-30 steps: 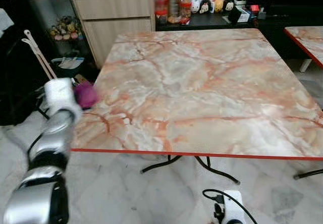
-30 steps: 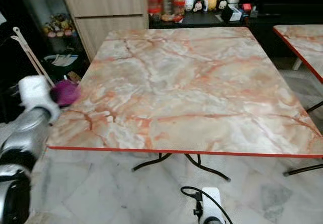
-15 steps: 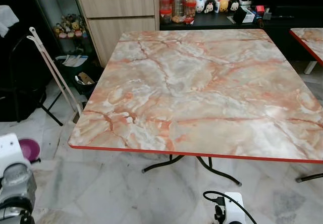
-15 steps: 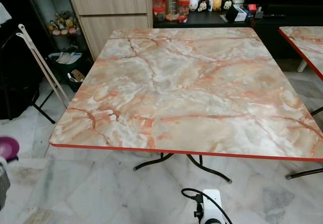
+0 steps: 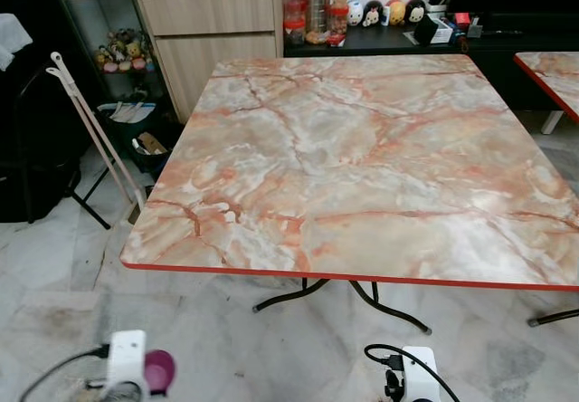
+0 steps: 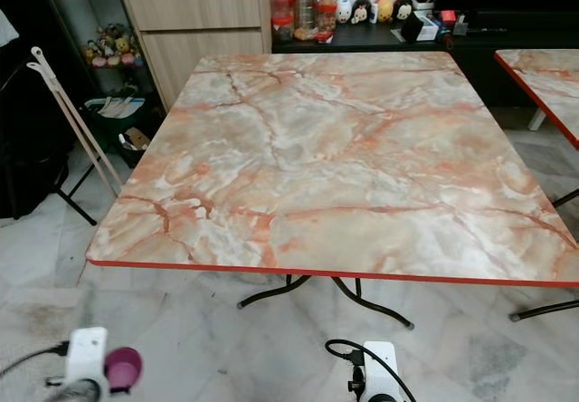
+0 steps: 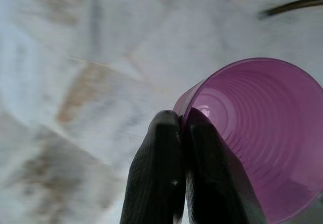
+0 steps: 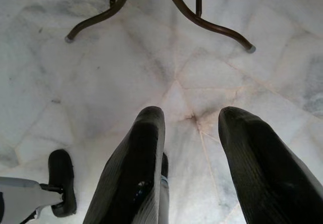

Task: Setting the table

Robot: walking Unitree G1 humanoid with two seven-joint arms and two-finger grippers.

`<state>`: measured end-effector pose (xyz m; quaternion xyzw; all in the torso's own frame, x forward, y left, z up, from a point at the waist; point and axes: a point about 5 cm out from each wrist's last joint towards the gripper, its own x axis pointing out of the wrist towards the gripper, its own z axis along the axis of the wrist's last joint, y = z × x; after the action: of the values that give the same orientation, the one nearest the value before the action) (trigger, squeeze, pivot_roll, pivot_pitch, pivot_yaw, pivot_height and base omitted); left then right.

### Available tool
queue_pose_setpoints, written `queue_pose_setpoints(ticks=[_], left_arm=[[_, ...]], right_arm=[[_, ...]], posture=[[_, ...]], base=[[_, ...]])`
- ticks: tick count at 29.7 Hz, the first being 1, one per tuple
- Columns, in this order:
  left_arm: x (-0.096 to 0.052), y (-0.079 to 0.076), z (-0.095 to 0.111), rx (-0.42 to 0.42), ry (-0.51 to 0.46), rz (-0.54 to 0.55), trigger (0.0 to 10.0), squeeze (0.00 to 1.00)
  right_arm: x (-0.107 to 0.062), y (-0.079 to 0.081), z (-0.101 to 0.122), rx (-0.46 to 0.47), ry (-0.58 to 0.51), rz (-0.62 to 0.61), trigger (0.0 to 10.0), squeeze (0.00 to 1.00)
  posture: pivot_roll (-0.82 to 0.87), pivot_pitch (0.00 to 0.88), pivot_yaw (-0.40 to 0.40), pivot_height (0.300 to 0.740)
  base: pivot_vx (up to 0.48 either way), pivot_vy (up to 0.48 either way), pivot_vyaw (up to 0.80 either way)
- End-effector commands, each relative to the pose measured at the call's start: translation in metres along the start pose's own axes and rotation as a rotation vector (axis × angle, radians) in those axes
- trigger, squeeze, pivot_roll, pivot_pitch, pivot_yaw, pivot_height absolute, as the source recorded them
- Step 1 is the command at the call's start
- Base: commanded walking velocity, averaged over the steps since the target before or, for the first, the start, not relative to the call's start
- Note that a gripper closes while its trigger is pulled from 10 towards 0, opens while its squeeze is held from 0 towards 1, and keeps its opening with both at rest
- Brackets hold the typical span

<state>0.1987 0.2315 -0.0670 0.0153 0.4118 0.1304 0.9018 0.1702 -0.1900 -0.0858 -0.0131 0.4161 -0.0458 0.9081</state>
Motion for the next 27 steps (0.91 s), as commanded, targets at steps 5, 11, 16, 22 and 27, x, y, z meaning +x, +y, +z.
queue_pose_setpoints(ticks=[5, 11, 16, 22, 27], left_arm=[[0.002, -0.004, 0.014, -0.180, -0.066, -0.017, 10.0, 0.00], [0.001, -0.011, 0.011, -0.159, -0.056, -0.026, 10.0, 0.00], [0.000, -0.020, 0.006, -0.159, -0.037, -0.038, 10.0, 0.00], [0.000, -0.024, 0.005, -0.130, -0.032, -0.053, 10.0, 0.00], [0.000, -0.022, 0.007, -0.138, -0.037, -0.043, 10.0, 0.00]], right_arm=[[0.000, -0.001, 0.002, 0.021, -0.007, -0.002, 10.0, 0.00], [0.001, -0.002, 0.004, 0.038, -0.012, -0.005, 10.0, 0.00], [0.002, -0.003, 0.008, 0.048, -0.024, -0.011, 10.0, 0.00], [0.001, -0.006, 0.006, 0.065, -0.016, -0.019, 10.0, 0.00], [0.001, -0.006, 0.004, 0.088, -0.019, -0.013, 10.0, 0.00]], posture=[[-0.03, 0.000, 0.030, 0.740], [-0.03, 0.000, 0.024, 0.740], [-0.06, 0.000, 0.029, 0.740], [-0.06, 0.000, 0.027, 0.740], [-0.06, 0.000, 0.025, 0.740]], base=[[0.000, 0.000, 0.00], [0.000, 0.000, 0.00], [0.000, -0.193, 0.00], [0.000, -0.383, 0.00], [0.000, -0.421, 0.00]])
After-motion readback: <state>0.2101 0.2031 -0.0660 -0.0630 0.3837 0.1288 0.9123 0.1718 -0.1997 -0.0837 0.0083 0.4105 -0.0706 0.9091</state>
